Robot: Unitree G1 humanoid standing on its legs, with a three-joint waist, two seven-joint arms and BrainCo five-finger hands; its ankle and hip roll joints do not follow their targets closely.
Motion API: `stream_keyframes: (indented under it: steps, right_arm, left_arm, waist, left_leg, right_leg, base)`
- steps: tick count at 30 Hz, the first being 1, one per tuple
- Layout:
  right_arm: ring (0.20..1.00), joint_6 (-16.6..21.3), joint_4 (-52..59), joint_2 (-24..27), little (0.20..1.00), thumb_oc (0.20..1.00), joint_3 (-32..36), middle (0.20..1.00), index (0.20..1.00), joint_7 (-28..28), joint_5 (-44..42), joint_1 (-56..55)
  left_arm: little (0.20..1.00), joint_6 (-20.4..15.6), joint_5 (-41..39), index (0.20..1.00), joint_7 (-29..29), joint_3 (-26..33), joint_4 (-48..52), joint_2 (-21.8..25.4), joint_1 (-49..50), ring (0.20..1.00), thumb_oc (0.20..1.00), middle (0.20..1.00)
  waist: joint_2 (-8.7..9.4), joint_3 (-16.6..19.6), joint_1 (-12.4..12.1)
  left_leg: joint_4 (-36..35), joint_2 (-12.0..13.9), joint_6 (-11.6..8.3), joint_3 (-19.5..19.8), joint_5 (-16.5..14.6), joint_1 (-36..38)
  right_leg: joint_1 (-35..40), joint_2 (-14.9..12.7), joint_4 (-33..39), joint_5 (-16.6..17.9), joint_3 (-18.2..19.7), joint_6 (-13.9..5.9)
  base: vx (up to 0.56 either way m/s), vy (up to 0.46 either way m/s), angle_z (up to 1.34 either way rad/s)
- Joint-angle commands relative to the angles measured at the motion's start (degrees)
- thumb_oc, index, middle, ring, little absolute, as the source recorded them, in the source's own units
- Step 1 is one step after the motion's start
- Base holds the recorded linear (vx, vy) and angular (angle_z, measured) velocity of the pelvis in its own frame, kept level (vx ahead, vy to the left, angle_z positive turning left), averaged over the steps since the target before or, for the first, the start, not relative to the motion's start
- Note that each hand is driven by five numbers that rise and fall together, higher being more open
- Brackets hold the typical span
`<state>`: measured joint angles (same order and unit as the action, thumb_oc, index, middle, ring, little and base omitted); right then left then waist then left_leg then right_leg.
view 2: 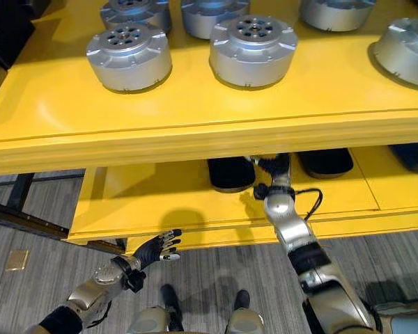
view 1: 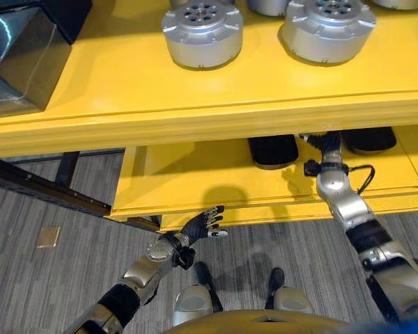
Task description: Move parts from the plastic box to the shelf.
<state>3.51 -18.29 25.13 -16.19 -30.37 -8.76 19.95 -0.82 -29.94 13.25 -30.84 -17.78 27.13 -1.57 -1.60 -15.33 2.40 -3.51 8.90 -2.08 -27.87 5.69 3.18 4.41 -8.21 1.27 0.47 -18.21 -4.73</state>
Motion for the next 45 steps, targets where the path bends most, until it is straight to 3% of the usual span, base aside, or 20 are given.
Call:
stream_keyframes:
  steps: [1,9,13,17,20,26,30,34,37,40,42,43,45]
  right_arm:
    - [1.000,3.9,4.3,1.1,1.000,1.000,0.6,1.000,1.000,1.8,3.3,-1.6]
    - [1.000,4.5,13.6,3.6,1.000,1.000,2.6,1.000,1.000,8.6,2.9,-17.0]
    - [1.000,6.2,17.2,5.9,1.000,1.000,4.2,1.000,1.000,12.5,7.0,-21.8]
    - [1.000,7.0,18.0,8.1,1.000,1.000,3.8,1.000,1.000,13.8,9.5,-22.6]
    - [1.000,11.0,17.1,10.1,1.000,1.000,2.0,1.000,1.000,16.4,14.0,-22.2]
    - [1.000,12.2,15.4,11.6,1.000,1.000,-0.5,1.000,1.000,21.7,10.2,-21.8]
    - [1.000,12.9,13.5,10.8,1.000,1.000,-1.5,1.000,1.000,22.7,2.0,-21.8]
    - [1.000,11.2,11.9,7.3,1.000,1.000,-0.4,1.000,1.000,20.9,-6.2,-22.9]
    - [1.000,13.2,11.4,4.9,1.000,1.000,0.9,1.000,1.000,18.6,-6.5,-24.4]
    - [1.000,14.9,12.2,3.3,1.000,1.000,2.0,1.000,1.000,14.6,-4.1,-25.5]
    - [1.000,14.5,12.6,2.6,1.000,1.000,2.9,1.000,1.000,14.1,-4.8,-26.2]
    - [1.000,13.9,12.8,2.7,1.000,1.000,3.2,1.000,1.000,15.3,-3.7,-25.5]
    - [1.000,13.6,13.1,2.9,1.000,1.000,3.0,1.000,1.000,14.0,-3.4,-25.1]
  left_arm:
    - [1.000,-4.5,2.0,1.000,-0.4,2.5,2.5,-1.5,1.4,1.000,1.000,1.000]
    - [1.000,-6.1,3.0,1.000,-0.7,6.5,2.8,-1.9,5.0,1.000,1.000,1.000]
    - [1.000,-6.4,3.4,1.000,-0.4,8.2,3.2,-1.7,6.2,1.000,1.000,1.000]
    - [1.000,-6.1,3.6,1.000,0.1,8.6,4.3,-0.6,6.5,1.000,1.000,1.000]
    - [1.000,-5.5,3.3,1.000,1.1,9.0,5.1,1.0,6.9,1.000,1.000,1.000]
    - [1.000,-5.3,3.7,1.000,3.0,10.0,5.0,2.2,7.4,1.000,1.000,1.000]
    - [1.000,-5.1,4.2,1.000,5.0,10.1,4.6,2.4,7.4,1.000,1.000,1.000]
    - [1.000,-5.2,5.6,1.000,6.3,8.8,4.5,1.8,6.9,1.000,1.000,1.000]
    - [1.000,-5.8,5.8,1.000,6.6,7.2,4.2,1.1,5.9,1.000,1.000,1.000]
    - [1.000,-6.1,6.4,1.000,5.7,5.4,3.8,0.9,4.7,1.000,1.000,1.000]
    - [1.000,-6.8,6.0,1.000,3.7,5.0,3.5,1.1,5.4,1.000,1.000,1.000]
    - [1.000,-7.6,4.8,1.000,2.0,6.5,4.0,1.0,7.9,1.000,1.000,1.000]
    - [1.000,-8.5,4.2,1.000,1.2,7.9,4.1,1.5,10.1,1.000,1.000,1.000]
  waist:
    - [1.05,1.3,0.6]
    - [2.28,2.1,4.5]
    - [2.85,2.6,6.0]
    - [3.13,2.9,6.2]
    - [3.37,3.3,5.6]
    - [3.77,3.8,4.6]
    - [3.90,4.2,4.4]
    - [3.77,4.2,5.6]
    - [3.66,3.9,6.8]
    - [3.38,3.1,7.8]
    - [3.65,2.3,7.4]
    - [3.91,2.0,5.3]
    - [3.41,1.8,4.0]
  left_leg:
    - [7.2,3.7,-3.00,-0.8,-4.9,1.4]
    - [6.0,3.6,-2.75,-3.4,-5.1,2.9]
    - [5.0,3.2,-2.78,-4.3,-5.0,3.6]
    - [4.6,2.7,-2.63,-4.4,-5.2,3.8]
    - [4.1,2.2,-2.34,-4.0,-5.4,3.9]
    - [3.7,1.8,-2.12,-3.0,-5.5,3.9]
    - [3.5,1.3,-1.98,-2.8,-5.5,3.9]
    - [4.0,0.3,-1.30,-3.6,-6.2,4.1]
    - [4.2,-0.5,-0.30,-4.5,-6.8,3.9]
    - [3.9,-1.3,0.61,-5.1,-7.1,3.8]
    - [4.5,-1.3,0.70,-6.8,-7.8,4.5]
    - [5.1,-0.6,0.05,-9.7,-7.8,5.7]
    - [5.3,-0.3,0.31,-10.4,-7.5,5.7]
  right_leg:
    - [-2.5,-2.0,-5.8,-2.4,-1.6,-1.53]
    - [-2.4,-2.0,-4.2,-0.7,0.6,-2.68]
    - [-2.8,-2.1,-3.0,0.4,1.9,-3.52]
    - [-2.9,-2.0,-2.7,0.6,2.4,-3.91]
    - [-2.9,-2.0,-2.5,0.7,2.5,-4.33]
    - [-2.7,-1.8,-2.5,0.5,2.4,-4.48]
    - [-2.6,-1.5,-2.4,0.4,2.3,-4.38]
    - [-2.9,-1.3,-2.7,0.4,2.9,-4.44]
    - [-3.9,-1.9,-3.2,1.1,3.9,-5.21]
    - [-6.2,-4.1,-4.2,2.8,4.6,-7.28]
    - [-7.1,-6.0,-4.8,4.7,1.8,-8.74]
    - [-6.6,-8.2,-3.9,7.1,-4.8,-9.65]
    - [-6.6,-9.5,-6.0,7.2,-6.7,-9.44]
  base:
    - [-0.03,0.030,-0.09]
    - [-0.03,0.039,-0.20]
    - [-0.02,0.031,-0.21]
    - [-0.02,0.014,-0.13]
    - [0.00,0.000,0.00]
    - [0.00,0.000,0.00]
    - [0.00,0.050,0.00]
    - [-0.01,0.173,0.01]
    - [-0.06,0.250,-0.08]
    - [-0.09,0.176,-0.21]
    - [-0.10,0.069,-0.49]
    - [-0.13,0.011,-0.92]
    - [-0.14,-0.005,-1.84]
